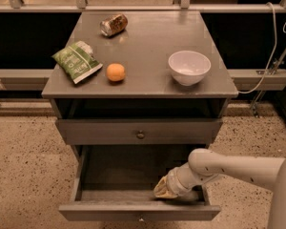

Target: Open middle drawer

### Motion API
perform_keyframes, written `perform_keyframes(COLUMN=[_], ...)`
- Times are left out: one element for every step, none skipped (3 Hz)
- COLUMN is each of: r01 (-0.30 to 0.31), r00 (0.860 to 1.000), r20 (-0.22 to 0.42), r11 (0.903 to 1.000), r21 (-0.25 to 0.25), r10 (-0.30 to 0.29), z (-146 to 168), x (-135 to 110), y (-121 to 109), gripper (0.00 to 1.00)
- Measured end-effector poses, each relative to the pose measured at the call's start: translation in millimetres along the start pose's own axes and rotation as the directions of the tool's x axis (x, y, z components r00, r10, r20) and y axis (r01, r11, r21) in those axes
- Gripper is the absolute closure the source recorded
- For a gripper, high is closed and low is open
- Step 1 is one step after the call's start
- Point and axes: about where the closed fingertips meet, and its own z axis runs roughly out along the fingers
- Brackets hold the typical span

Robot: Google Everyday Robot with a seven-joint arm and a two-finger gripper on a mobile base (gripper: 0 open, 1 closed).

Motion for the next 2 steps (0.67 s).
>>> perform_keyframes(r01=[0.028,0.032], r00=[0.999,0.999], r20=[0.017,0.037], r11=[0.9991,0.999], r21=[-0.032,-0.031], r10=[-0.027,-0.031], z=[6.0,10.9], x=[-11.3,-19.2], y=[-9.2,-14.3], gripper=[1.0,1.0])
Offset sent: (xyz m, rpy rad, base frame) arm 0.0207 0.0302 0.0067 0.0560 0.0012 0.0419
